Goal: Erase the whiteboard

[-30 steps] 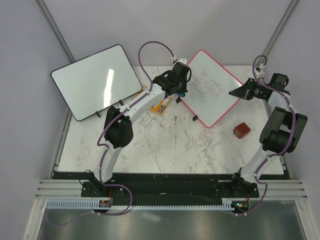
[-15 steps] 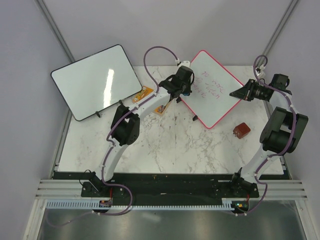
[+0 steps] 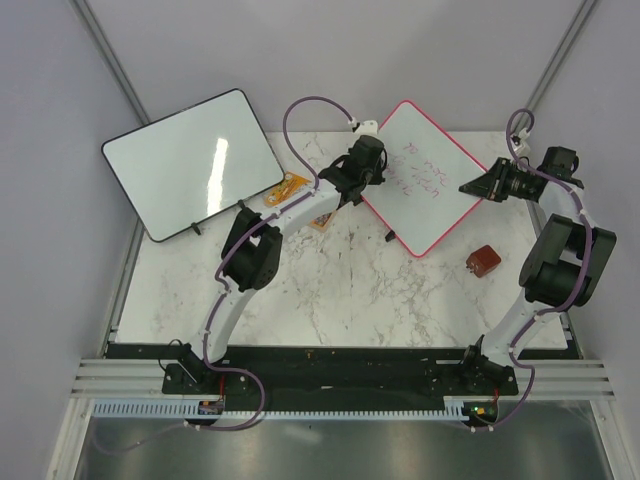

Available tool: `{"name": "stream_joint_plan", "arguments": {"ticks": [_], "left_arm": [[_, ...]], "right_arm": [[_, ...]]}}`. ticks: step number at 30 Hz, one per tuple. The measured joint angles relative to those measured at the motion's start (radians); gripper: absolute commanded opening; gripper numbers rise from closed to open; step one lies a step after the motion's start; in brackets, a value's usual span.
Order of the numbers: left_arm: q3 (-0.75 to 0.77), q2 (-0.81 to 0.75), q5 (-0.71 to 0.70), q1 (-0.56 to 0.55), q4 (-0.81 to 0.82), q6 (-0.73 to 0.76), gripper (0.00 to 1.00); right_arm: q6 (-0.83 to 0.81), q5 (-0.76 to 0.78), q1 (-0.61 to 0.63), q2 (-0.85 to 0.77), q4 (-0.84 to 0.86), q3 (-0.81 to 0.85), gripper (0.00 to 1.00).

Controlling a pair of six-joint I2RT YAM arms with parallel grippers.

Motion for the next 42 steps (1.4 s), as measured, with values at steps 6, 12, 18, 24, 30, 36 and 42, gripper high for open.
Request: {"name": "stream_joint_plan", "arguments": {"ticks": [6,12,18,24,30,36,42], "left_arm": [[0.000,0.002,0.015,0.003,0.057,0.000,0.02],[0.013,0.037,0.118,0.014,0.116,0.000,0.02],[0.020,0.077,0.185,0.019,0.137,0.000,0.02],[0.020,0.077,0.211,0.019,0.139,0.003,0.02],[0.020,0.075,0.179,-0.025,0.160,0.029,0.02],[-0.002,0.059,0.095,-0.114,0.212,0.058,0.02],[-0.002,0.059,-0.010,-0.175,0.234,0.058,0.02]], "right_arm": [[0.018,0.033,0.016,-0.041,0.016,-0.019,0.00],[0.023,0.060,0.029,-0.093,0.042,-0.055,0.00],[0.029,0.079,0.038,-0.115,0.055,-0.070,0.00],[0.029,0.092,0.046,-0.122,0.054,-0.070,0.00],[0.030,0.107,0.048,-0.125,0.052,-0.070,0.00],[0.032,0.113,0.048,-0.125,0.051,-0.070,0.00],[0.037,0.117,0.048,-0.127,0.058,-0.074,0.00]]}}
